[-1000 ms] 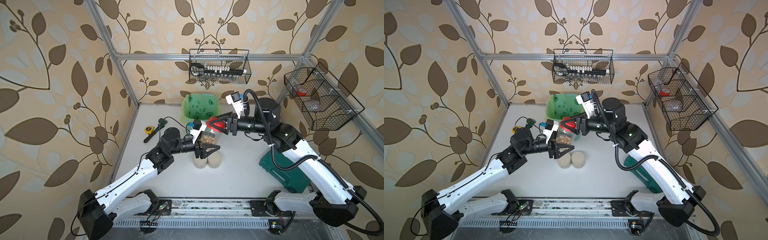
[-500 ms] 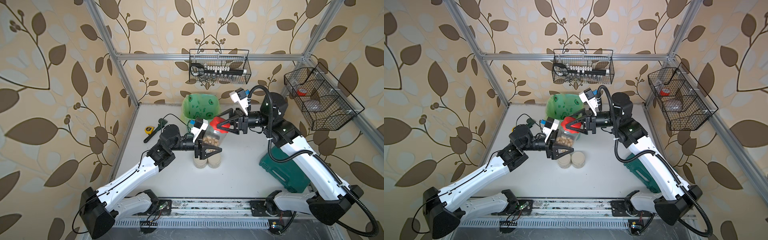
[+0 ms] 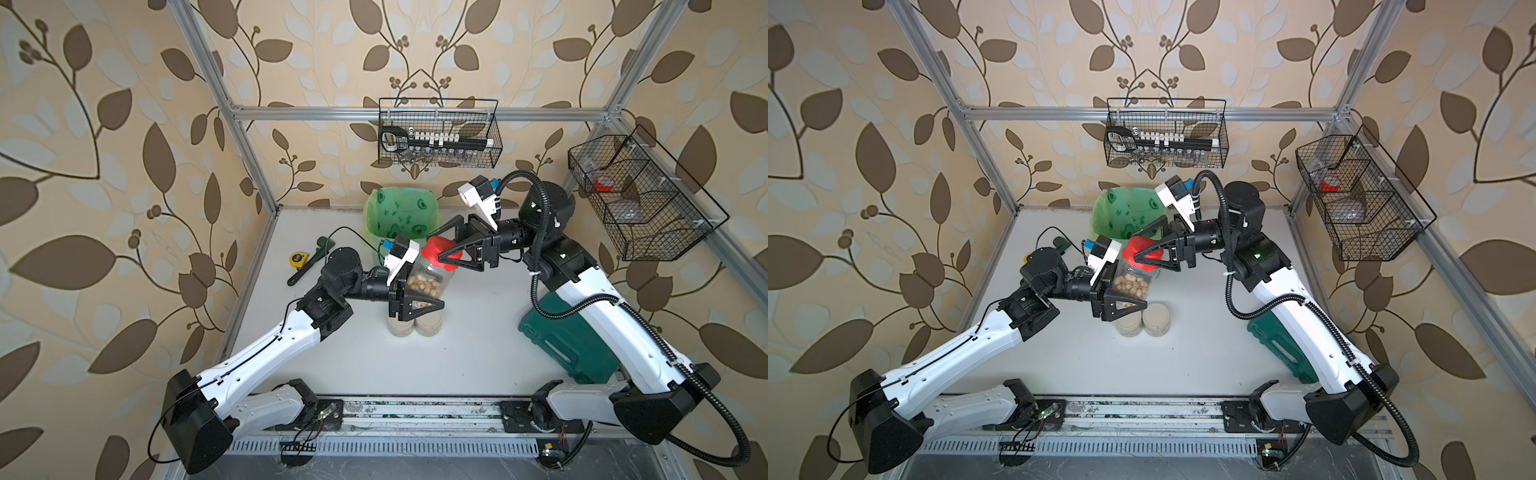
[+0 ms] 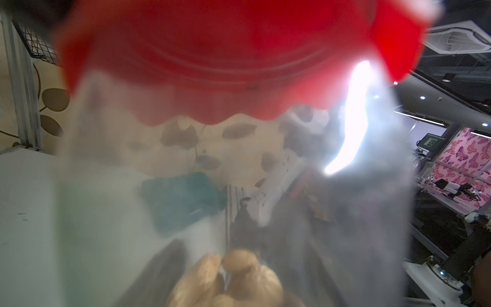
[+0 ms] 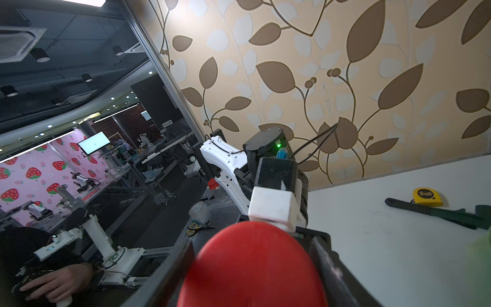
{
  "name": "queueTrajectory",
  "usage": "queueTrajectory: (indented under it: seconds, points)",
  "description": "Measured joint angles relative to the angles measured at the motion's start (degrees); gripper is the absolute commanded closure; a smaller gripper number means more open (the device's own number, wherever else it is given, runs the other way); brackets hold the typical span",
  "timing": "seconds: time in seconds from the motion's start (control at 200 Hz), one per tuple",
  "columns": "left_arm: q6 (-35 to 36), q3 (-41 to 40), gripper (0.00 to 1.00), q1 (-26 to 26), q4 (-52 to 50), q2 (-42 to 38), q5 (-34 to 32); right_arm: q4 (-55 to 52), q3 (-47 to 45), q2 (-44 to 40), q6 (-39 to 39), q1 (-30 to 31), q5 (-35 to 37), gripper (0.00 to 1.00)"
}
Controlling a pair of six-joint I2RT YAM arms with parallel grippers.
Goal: Empty moldy peanuts from jars
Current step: Unscrew the lid from the jar.
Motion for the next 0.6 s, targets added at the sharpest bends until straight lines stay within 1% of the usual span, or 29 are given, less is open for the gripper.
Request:
queueTrajectory:
  seconds: [0.02,0.035,0.18,0.285,0.36,0.425,0.6]
  points:
    - [0.3,-0.1,0.56,0.0,-0.3,0.0,-0.4,-0.2,0.0,-0.1,-0.3,0.1,-0.2,0.03]
    - [0.6,-0.3,0.56,0.0,-0.4,0.0,-0.6,-0.7,0.0,-0.1,0.2,0.1,-0.2,0.02]
    - [2.9,-1.0,0.56,-0.1,-1.4,0.0,-2.8,-2.7,0.0,-0.6,0.2,-0.1,0.1,0.02]
    - [3.5,-1.1,0.56,-0.1,-1.8,-0.1,-4.8,-4.4,0.0,-1.0,0.0,-0.9,2.3,0.02]
    - [4.2,-1.5,0.56,0.0,-2.2,-0.5,-7.3,-7.3,0.0,-2.2,-0.7,-1.4,6.4,0.02]
    - [4.7,-2.4,0.56,0.0,-2.3,-1.3,-10.1,-9.8,0.0,-3.8,-1.3,-1.5,11.6,0.02]
    - [7.1,-5.7,0.56,0.0,-3.1,-4.3,-20.4,-11.1,-2.3,-10.4,0.3,-1.2,25.4,0.02]
